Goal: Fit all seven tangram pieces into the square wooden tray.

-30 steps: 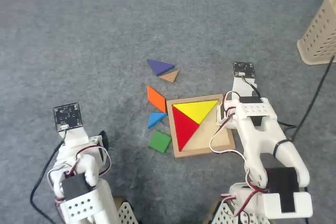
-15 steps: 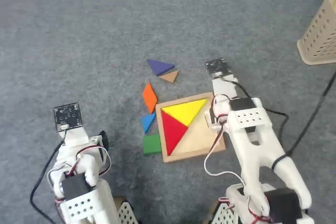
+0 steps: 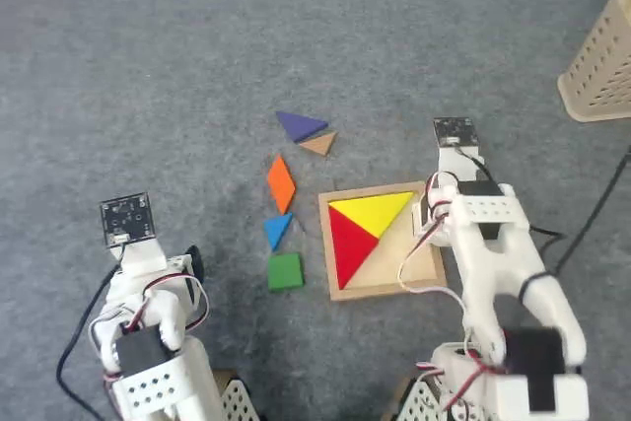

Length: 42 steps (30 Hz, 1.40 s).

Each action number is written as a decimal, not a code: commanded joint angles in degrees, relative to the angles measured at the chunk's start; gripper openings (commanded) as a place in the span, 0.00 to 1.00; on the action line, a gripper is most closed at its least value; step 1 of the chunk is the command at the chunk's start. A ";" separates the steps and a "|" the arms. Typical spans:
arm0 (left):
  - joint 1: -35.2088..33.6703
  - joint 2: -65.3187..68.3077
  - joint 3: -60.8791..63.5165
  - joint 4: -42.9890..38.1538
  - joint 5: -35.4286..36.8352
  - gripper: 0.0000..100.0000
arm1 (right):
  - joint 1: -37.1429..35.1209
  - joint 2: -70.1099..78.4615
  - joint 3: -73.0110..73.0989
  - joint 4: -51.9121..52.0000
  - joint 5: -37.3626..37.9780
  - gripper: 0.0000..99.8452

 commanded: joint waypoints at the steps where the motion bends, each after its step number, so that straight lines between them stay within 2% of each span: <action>1: -0.26 -1.14 -0.75 0.18 -0.35 0.22 | 1.27 4.26 -3.43 -3.47 -2.99 0.01; 5: -0.26 -1.14 -0.75 0.18 -0.35 0.22 | 1.27 6.37 -6.15 -3.03 -6.15 0.02; 9: -0.26 -1.14 -0.75 0.18 -0.35 0.22 | 1.19 6.37 -6.33 -2.95 -5.98 0.02; 15: -0.26 -1.14 -0.75 0.18 -0.35 0.22 | -1.19 4.26 -7.30 0.40 -3.96 0.17; 30: -0.26 -1.14 -0.75 0.18 -0.35 0.22 | -3.03 -5.41 -7.91 3.12 -0.88 0.17; 34: -0.26 -1.14 -0.75 0.18 -0.35 0.22 | -8.48 -5.93 -13.01 4.35 3.87 0.17; 37: -0.26 -1.14 -0.75 0.18 -0.35 0.22 | -14.99 -4.00 -18.55 5.41 4.13 0.17; 42: -0.26 -1.14 -0.75 0.18 -0.35 0.22 | -24.22 4.44 -27.43 -1.27 4.31 0.17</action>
